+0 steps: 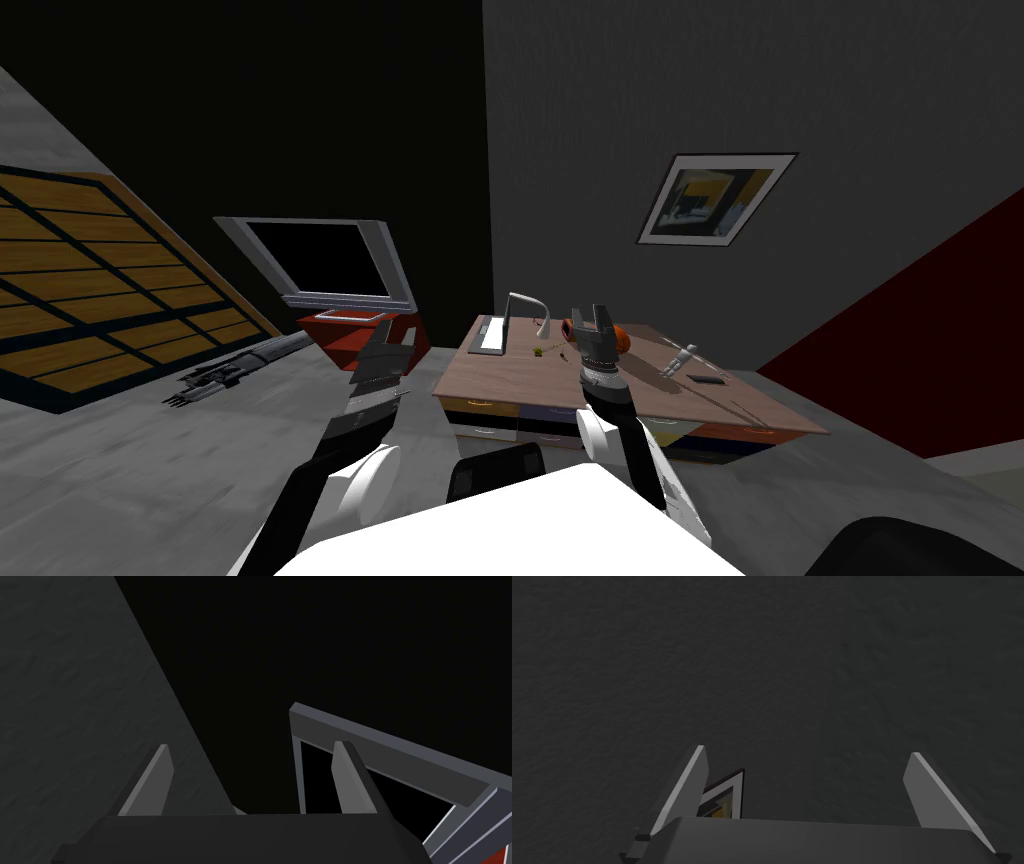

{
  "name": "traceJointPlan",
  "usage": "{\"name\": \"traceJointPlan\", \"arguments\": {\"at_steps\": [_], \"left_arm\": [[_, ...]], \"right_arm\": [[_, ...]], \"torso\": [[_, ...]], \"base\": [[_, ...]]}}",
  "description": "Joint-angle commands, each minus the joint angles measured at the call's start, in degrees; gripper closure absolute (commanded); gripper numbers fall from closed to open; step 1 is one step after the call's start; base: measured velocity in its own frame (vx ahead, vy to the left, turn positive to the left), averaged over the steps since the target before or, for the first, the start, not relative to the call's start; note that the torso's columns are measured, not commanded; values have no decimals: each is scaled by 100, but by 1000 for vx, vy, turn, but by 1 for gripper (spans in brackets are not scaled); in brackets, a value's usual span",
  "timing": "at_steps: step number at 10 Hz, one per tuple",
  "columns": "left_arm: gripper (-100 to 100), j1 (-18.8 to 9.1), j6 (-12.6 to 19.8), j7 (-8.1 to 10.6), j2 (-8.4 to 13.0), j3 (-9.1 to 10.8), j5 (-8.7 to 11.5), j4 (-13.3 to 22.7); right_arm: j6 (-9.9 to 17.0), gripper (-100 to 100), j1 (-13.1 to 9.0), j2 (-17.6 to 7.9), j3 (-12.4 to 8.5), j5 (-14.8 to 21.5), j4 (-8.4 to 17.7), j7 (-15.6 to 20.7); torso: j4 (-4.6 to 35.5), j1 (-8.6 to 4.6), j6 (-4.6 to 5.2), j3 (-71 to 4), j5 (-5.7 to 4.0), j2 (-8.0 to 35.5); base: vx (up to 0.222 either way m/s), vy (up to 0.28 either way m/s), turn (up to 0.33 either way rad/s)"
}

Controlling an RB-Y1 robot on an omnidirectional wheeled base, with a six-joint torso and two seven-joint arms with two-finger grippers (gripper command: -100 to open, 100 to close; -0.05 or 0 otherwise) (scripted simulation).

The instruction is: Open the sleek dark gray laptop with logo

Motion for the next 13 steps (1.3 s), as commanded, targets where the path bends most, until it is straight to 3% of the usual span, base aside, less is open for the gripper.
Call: {"name": "traceJointPlan", "arguments": {"at_steps": [1,9,10,13], "left_arm": [[0,0,0,0,0,0,0,0],[0,0,-1,0,0,0,0,-2],[-100,-108,80,-21,250,-17,-34,89],[-100,-357,258,-66,553,-60,-111,290]], "right_arm": [[0,0,0,0,0,0,0,0],[0,0,0,0,0,0,-2,0],[-1,0,0,0,0,0,-2,0],[0,0,-1,1,1,0,1,0]], "torso": [[235,0,0,-467,0,232],[3537,0,0,-7073,0,3539],[3960,0,0,-7919,0,3962],[4224,-14,0,-8446,-4,4230]], "base": [[0,0,0],[0,0,0],[-64,-29,-39],[-84,-75,-53]]}}
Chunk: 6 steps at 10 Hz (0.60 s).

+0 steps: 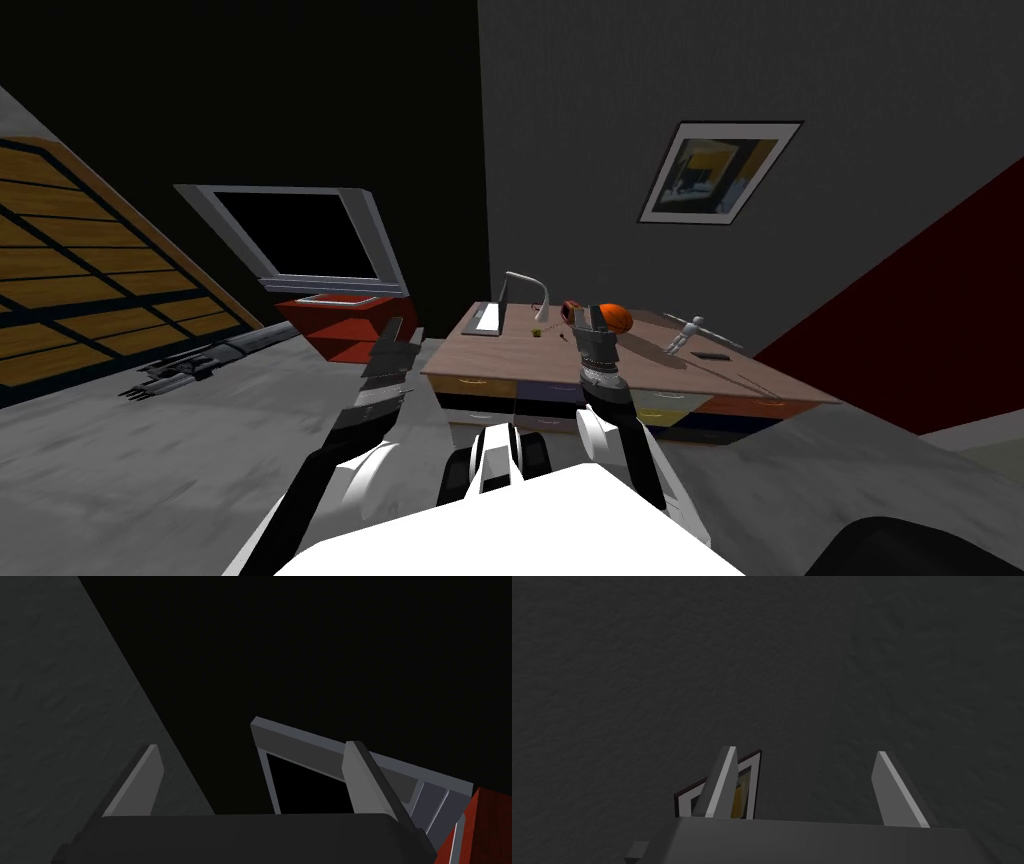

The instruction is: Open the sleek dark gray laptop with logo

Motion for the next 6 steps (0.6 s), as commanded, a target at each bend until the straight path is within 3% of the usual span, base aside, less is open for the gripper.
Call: {"name": "traceJointPlan", "arguments": {"at_steps": [1,6], "left_arm": [[-100,-272,175,-43,251,-34,-73,226],[-100,-916,609,-149,527,-159,-263,736]], "right_arm": [[0,0,0,0,0,0,0,0],[0,0,0,0,1,0,0,0]], "torso": [[4,5,0,-8,1,1],[5,10,0,-9,3,0]], "base": [[-101,-106,-61],[-92,-136,-68]]}}
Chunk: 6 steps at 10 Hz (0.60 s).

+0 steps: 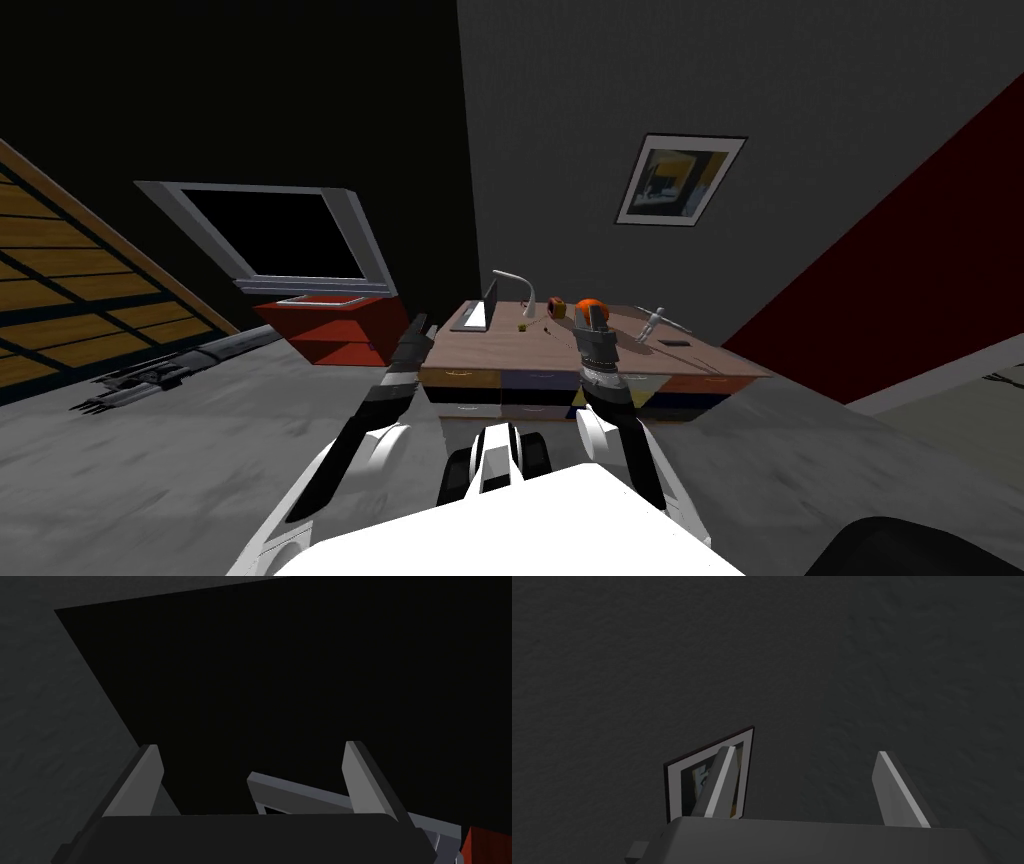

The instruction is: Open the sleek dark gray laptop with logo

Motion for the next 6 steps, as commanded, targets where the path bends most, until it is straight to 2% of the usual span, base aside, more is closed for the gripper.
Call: {"name": "traceJointPlan", "arguments": {"at_steps": [1,6], "left_arm": [[-100,-365,266,-66,94,-82,-116,276],[-100,-1115,821,-185,264,-217,-359,861]], "right_arm": [[0,0,0,0,0,0,0,0],[0,0,0,0,0,0,0,0]], "torso": [[0,-1,0,-1,-1,-1],[0,10,-1,0,2,1]], "base": [[-82,-146,-76],[-84,-158,-77]]}}
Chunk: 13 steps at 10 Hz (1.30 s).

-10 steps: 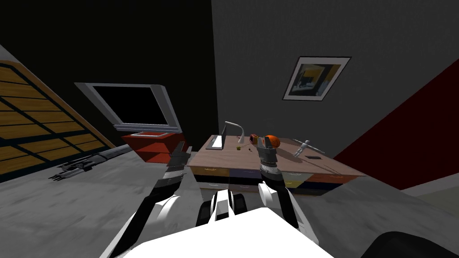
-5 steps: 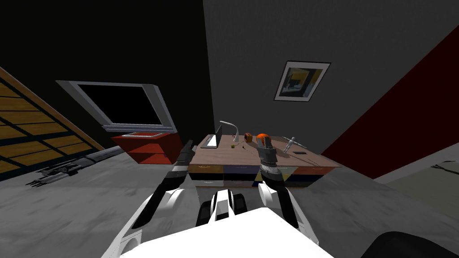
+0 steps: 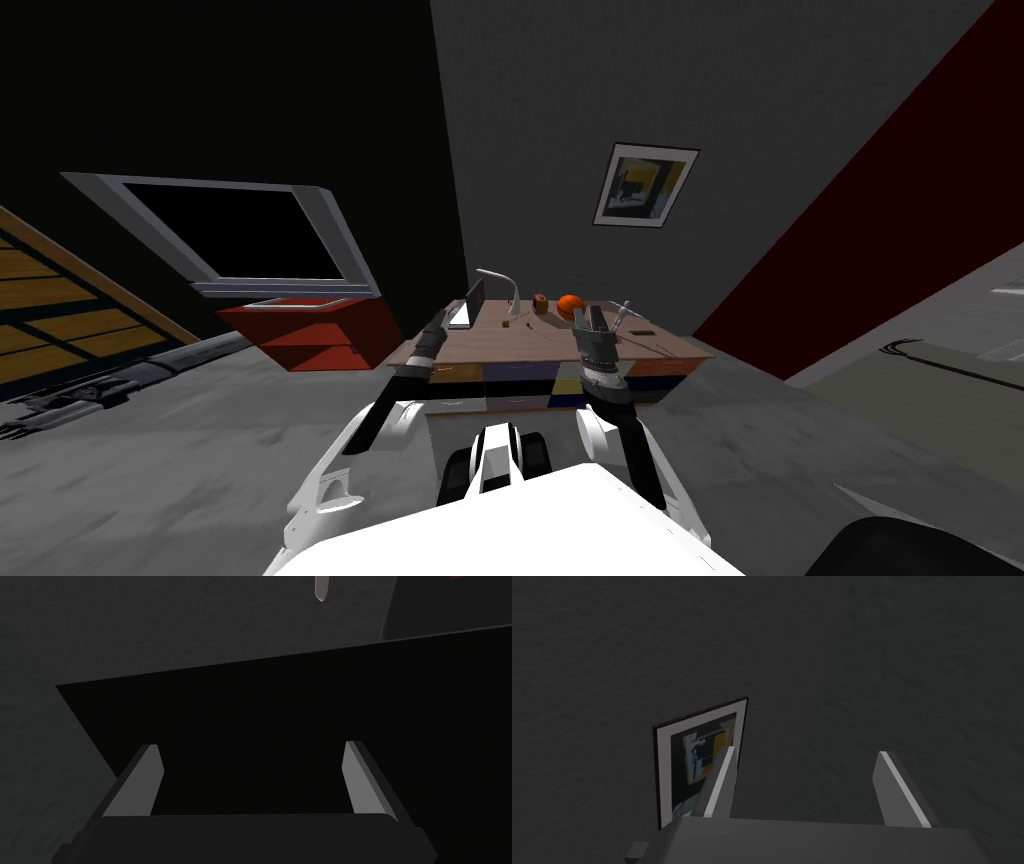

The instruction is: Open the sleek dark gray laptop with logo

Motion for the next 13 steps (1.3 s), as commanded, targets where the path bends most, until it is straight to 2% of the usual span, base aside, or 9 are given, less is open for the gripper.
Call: {"name": "traceJointPlan", "arguments": {"at_steps": [1,7,13], "left_arm": [[-100,-394,326,-57,103,-60,-136,313],[-100,-1243,1165,-206,354,-150,-498,977],[-100,-1897,2016,-335,672,-157,-861,1494]], "right_arm": [[0,0,0,0,0,0,0,0],[0,0,2,-1,-1,0,0,0],[0,0,3,-3,-3,0,0,0]], "torso": [[-2,2,0,-4,1,-7],[-3,2,0,-6,1,-9],[-3,0,0,-6,1,-10]], "base": [[-59,-123,-60],[7,-69,-60],[76,30,-34]]}}
